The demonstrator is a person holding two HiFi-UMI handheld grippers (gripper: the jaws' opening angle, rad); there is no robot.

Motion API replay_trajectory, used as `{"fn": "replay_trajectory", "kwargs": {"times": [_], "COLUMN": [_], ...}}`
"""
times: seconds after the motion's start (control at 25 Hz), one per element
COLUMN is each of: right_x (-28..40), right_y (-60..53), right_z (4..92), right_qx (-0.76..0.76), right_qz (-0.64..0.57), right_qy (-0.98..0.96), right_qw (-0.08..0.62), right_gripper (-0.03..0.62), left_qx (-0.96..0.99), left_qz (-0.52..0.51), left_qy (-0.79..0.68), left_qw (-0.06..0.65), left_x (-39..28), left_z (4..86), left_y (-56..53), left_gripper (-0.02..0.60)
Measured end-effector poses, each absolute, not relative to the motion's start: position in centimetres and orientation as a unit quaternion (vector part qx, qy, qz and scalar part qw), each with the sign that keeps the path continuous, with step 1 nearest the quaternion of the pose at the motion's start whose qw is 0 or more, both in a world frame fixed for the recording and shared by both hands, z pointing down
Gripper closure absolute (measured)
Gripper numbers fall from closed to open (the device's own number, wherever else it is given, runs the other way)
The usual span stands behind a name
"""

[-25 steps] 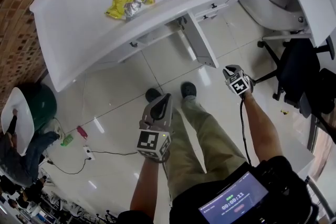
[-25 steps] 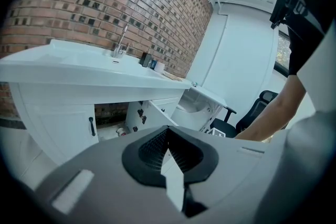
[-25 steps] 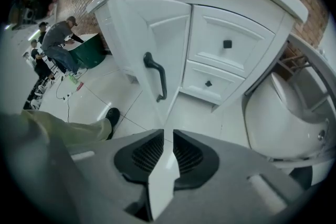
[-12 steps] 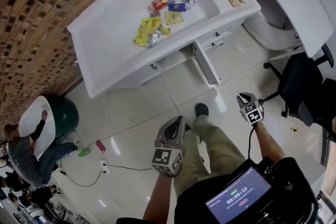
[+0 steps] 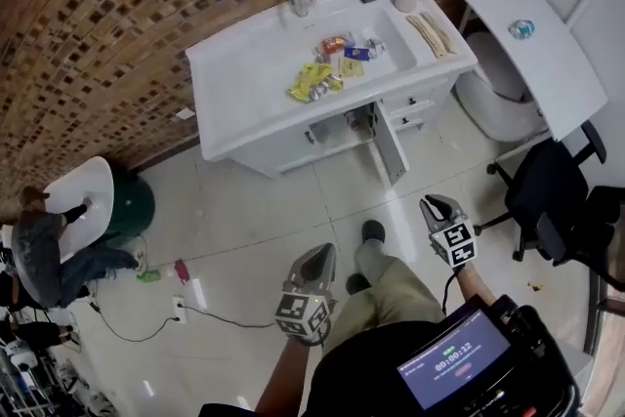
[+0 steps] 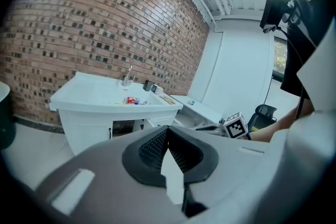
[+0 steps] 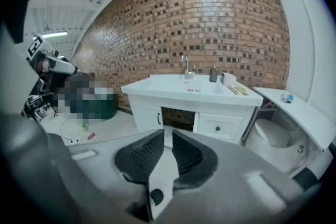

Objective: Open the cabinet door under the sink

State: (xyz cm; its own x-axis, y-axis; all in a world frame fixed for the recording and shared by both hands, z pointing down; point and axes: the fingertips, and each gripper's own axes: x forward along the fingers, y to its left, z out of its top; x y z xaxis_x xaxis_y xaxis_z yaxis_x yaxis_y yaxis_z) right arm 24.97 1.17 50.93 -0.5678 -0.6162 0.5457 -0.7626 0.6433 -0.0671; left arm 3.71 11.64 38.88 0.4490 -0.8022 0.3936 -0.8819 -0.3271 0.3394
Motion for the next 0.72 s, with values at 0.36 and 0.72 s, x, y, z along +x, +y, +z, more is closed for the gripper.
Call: {"fn": "replay_trajectory", "kwargs": {"times": [0.36,0.72], "right_x": [15.8,14.0], "right_y": [13.8,21.5], "right_z": [37.1,31.1], "right_qx": [0.279,0.231], "right_qz": [0.063,0.053], "right_qy": [-0.941,-0.962], "right_qw": [0.179,0.14], "right_gripper": [0.6,0.6], "left_qx": [0.788,0.8], "left_qz": [0.034,0.02], "left_qy": [-0.558,-0.549], "left_qw": [0.259,0.243], "left_x": [2.5,5.1], "left_z": [34.6,31.3], "left_y": [23.0,26.4], "left_gripper": [0.565,0.565]}}
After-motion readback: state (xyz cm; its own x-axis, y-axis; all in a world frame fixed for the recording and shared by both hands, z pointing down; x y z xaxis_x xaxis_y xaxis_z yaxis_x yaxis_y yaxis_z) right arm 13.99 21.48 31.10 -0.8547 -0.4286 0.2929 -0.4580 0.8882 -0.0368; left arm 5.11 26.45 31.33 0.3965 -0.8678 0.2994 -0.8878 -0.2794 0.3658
